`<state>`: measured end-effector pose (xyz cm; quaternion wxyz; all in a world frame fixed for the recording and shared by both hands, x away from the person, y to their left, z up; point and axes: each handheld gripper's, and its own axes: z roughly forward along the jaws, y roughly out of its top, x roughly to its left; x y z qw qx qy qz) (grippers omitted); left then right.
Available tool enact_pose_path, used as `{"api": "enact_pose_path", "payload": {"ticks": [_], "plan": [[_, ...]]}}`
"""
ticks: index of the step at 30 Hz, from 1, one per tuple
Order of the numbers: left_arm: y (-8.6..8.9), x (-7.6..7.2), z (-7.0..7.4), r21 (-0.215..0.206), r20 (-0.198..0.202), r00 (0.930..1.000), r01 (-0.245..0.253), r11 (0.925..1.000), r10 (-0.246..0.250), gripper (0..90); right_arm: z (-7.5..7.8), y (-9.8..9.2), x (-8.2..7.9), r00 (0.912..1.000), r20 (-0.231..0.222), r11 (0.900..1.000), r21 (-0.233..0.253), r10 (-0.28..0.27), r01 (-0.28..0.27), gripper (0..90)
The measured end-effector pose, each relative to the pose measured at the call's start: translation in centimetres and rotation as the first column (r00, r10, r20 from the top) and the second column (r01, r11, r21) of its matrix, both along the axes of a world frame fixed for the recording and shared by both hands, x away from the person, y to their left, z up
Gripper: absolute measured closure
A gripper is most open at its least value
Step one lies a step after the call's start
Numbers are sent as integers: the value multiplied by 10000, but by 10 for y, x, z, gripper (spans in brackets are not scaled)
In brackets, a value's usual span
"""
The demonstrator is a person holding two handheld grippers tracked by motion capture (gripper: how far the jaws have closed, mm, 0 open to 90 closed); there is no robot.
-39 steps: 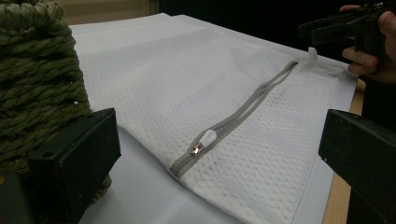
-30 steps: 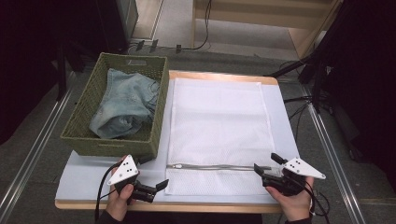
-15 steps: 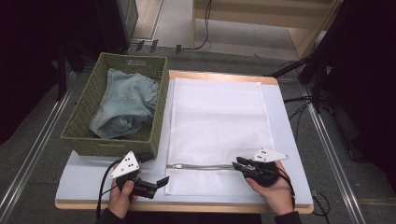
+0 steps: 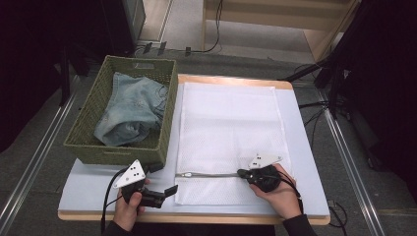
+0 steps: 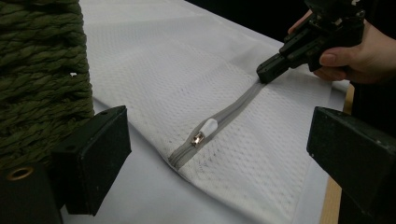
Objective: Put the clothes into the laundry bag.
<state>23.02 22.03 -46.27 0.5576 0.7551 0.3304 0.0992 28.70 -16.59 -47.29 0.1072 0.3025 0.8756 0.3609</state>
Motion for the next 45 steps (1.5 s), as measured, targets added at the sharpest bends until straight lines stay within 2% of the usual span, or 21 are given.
{"api": "enact_pose_path", "payload": {"ticks": [2,3,4,5,6,7,9,12,13,14,17,19,23,25,27,28,32,36,41,44,45], "plan": [[1,1,0,-76,-41,10000,72,9999,-72,69,4,4,2,10000,40,9998,-178,5,-4,900],[1,1,0,-93,-61,10000,74,9999,-75,69,13,4,4,9998,178,9997,258,-13,9,900],[1,1,0,-93,-61,10000,74,9999,-75,69,13,4,4,9998,178,9997,258,-13,9,900],[1,1,0,-98,-70,9999,84,9999,-85,69,29,2,9,9982,541,9924,1214,-248,181,900],[1,1,0,-98,-70,9999,84,9999,-85,69,29,2,9,9982,541,9924,1214,-248,181,900],[1,1,0,-100,-78,9999,88,9999,-89,69,42,0,13,9938,919,9791,1985,-628,435,900],[1,1,0,-143,-90,9999,104,9998,-105,69,49,0,18,9872,1170,9684,2368,-1085,784,900],[2,1,0,-174,-95,9999,112,9998,-113,69,37,5,25,9799,1087,9740,1723,-1670,1469,900],[2,1,0,-174,-95,9999,112,9998,-113,69,37,5,25,9799,1087,9740,1723,-1670,1469,900],[2,0,-1,-201,-114,9999,128,9997,-130,69,23,4,28,9799,803,9733,1563,-1825,1684,838],[3,1,-1,-257,-150,9997,167,9995,-171,69,13,0,27,9819,656,9733,1589,-1777,1655,786],[3,1,-1,-238,-157,9997,168,9996,-172,69,13,-3,26,9800,771,9734,1534,-1834,1701,767],[3,1,-1,-224,-158,9997,199,9996,-202,69,18,-19,22,9756,765,9611,2033,-2060,1870,712],[3,2,0,-228,-180,9996,194,9996,-198,69,21,-27,15,9814,649,9584,2357,-1808,1609,624],[3,2,-1,-239,-177,9996,195,9995,-199,69,22,-28,13,9846,605,9594,2418,-1640,1449,610],[3,2,-1,-232,-195,9996,191,9995,-196,69,23,-26,8,9924,575,9679,2336,-1086,924,595],[3,2,0,-188,-188,9996,204,9996,-207,69,19,-18,3,9996,197,9833,1817,-176,138,596],[3,2,-1,-201,-189,9996,225,9995,-229,69,10,-5,4,9999,173,9975,710,-4,-8,576],[2,2,-1,-216,-215,9994,259,9994,-264,69,7,4,5,9998,184,9996,-294,8,-2,521],[1,2,-1,-181,-201,9995,260,9995,-264,69,7,7,7,9999,42,9983,-574,-95,97,511],[1,2,-1,-156,-204,9994,278,9995,-281,69,5,11,9,9999,-105,9949,-1001,-111,100,497]]}}
